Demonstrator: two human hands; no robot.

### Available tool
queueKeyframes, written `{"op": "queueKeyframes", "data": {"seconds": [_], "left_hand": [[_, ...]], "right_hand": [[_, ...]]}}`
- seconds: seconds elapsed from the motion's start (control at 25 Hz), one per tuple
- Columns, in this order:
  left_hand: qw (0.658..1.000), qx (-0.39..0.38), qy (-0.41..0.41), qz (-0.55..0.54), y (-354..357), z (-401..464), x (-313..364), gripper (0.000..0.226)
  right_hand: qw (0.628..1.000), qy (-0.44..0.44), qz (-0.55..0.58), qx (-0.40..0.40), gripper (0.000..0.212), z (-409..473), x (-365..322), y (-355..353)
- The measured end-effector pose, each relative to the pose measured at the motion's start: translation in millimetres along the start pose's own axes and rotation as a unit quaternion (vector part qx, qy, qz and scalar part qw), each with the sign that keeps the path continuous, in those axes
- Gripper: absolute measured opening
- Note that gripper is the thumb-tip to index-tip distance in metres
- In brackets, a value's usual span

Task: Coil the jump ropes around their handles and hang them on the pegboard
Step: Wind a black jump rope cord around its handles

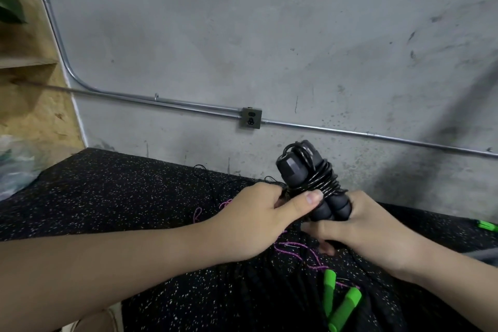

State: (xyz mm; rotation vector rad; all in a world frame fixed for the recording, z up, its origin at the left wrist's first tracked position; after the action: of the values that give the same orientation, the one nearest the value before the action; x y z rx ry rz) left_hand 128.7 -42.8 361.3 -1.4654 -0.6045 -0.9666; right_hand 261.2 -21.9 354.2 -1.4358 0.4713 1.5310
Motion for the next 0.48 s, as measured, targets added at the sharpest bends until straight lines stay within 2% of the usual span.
{"op": "queueKeyframes", "data": {"seconds": [0.12,0.2,0.28,0.36,0.44,0.48], "left_hand": [[0.999,-0.028,-0.011,0.034,13,1,-20,0.073],[0.999,-0.043,-0.012,0.025,15,-3,-26,0.062],[0.995,-0.091,-0.018,-0.037,16,-7,-25,0.042],[0.988,-0.123,-0.026,-0.089,15,-10,-14,0.041],[0.982,-0.157,-0.022,-0.102,16,-14,-3,0.044],[0.981,-0.164,-0.014,-0.101,14,-14,1,0.039]], "right_hand": [[0.999,0.0,-0.046,0.008,0.01,-1,12,12],[0.999,0.006,-0.051,-0.015,0.016,-4,21,24],[0.998,0.015,-0.037,-0.055,0.013,-5,21,26],[0.983,0.069,0.097,-0.139,0.014,-11,20,34],[0.908,0.147,0.317,-0.233,0.028,-25,11,52],[0.885,0.14,0.357,-0.262,0.026,-27,4,57]]}}
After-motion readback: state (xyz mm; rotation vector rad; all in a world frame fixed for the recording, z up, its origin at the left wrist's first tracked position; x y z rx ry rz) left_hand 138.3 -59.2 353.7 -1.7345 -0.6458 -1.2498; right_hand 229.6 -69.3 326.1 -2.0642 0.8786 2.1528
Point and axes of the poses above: each hand's wrist, its own z-axis towards the middle knuckle, its own y-axis out of the palm, x = y × z, the point moved 8 cm from there along z, towards the middle knuckle, and after that the axes turned 12 degrees about -y, right-handed, at the moved point
